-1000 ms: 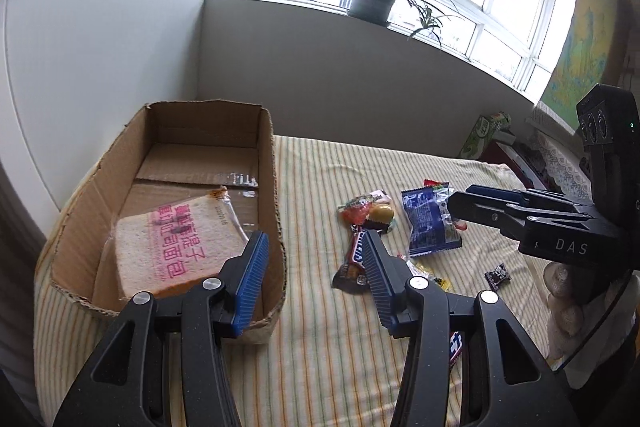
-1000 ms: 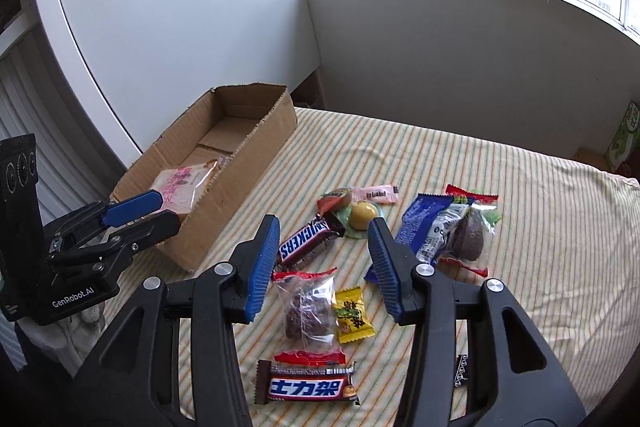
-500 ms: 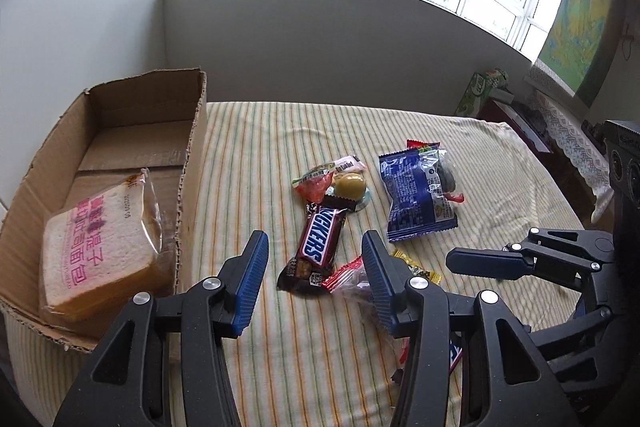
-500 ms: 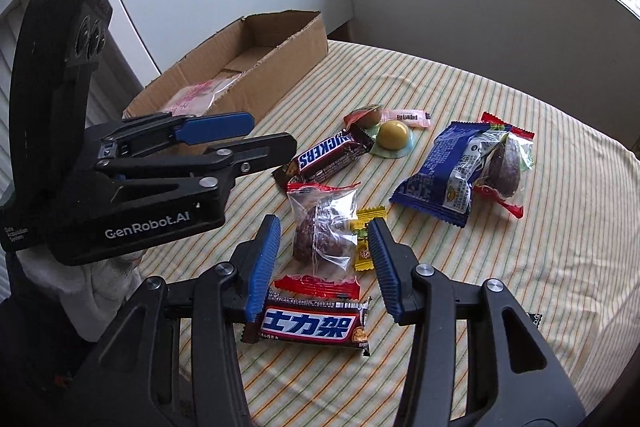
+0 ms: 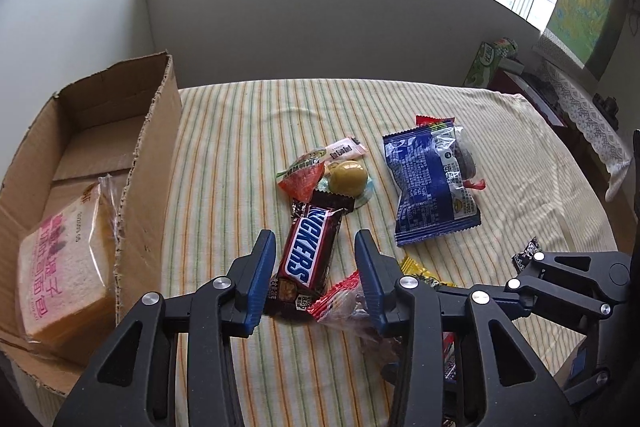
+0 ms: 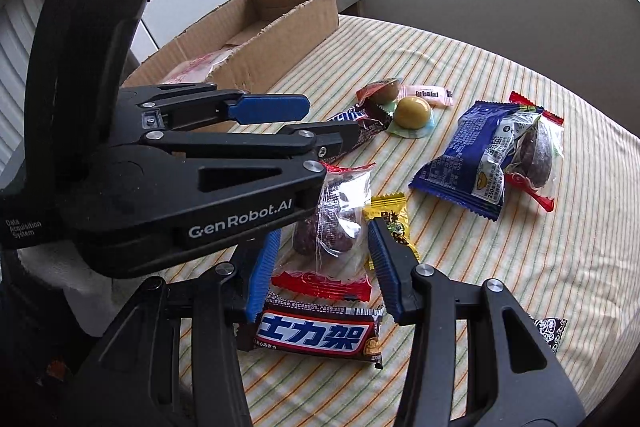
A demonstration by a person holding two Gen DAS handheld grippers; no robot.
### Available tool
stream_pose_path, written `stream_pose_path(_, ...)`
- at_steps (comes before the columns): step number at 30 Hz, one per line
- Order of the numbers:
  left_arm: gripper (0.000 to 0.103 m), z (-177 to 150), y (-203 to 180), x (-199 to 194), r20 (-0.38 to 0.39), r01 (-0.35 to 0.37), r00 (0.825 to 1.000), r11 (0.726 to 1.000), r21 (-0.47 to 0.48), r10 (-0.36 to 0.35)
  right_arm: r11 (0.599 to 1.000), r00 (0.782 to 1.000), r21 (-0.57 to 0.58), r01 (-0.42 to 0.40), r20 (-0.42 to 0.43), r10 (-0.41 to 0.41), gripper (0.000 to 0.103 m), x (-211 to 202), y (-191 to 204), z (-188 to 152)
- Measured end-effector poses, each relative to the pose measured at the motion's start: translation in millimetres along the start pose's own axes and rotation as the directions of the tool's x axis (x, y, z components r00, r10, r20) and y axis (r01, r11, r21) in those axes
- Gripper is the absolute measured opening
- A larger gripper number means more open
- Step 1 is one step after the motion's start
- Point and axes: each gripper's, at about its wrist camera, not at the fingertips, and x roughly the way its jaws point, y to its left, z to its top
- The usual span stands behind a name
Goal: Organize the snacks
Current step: 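Grasp the Snickers bar with the left gripper while the right grasps the dried-fruit bag, then carry the Snickers and dried-fruit bag into the box and open both grippers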
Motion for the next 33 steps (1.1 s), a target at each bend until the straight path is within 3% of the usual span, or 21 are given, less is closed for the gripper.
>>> stream_pose_path(8,0.033,-4.5,6.3,18.3,-0.059,0.004,0.998,1.0,-0.025,-0.006,1.0,1.0,-0.004,-0.008,-0.024,0.008,0.044,9.6,3.6,1.7)
stream_pose_path(14,0.028,-3.3,11.5,20.3,-0.061,0.018,0.998,0.999,-0.046,-0.021,0.999,0.999,0.018,-0.031,-0.025,0.032,0.041,8.7,1.3,4.8)
stream_pose_path(21,0.027,0.3,-5.4,19.4,-0.063,0.016,0.998,1.0,0.012,-0.015,0.999,0.999,0.042,-0.033,0.004,0.033,0.04,-8.5,-10.5,-5.1)
stream_pose_path(28,0.027,0.6,-25.9,6.6,-0.027,0.043,0.999,0.997,0.065,-0.041,0.993,0.998,0.111,-0.028,0.054,0.022,0.04,-37.7,-30.7,-16.7)
stream_pose_path(33,0.027,3.8,-16.9,-14.7,0.025,0.072,0.997,0.997,0.038,-0.073,0.991,0.993,0.132,-0.034,0.118,0.018,0.04,-63.9,-27.9,-14.2)
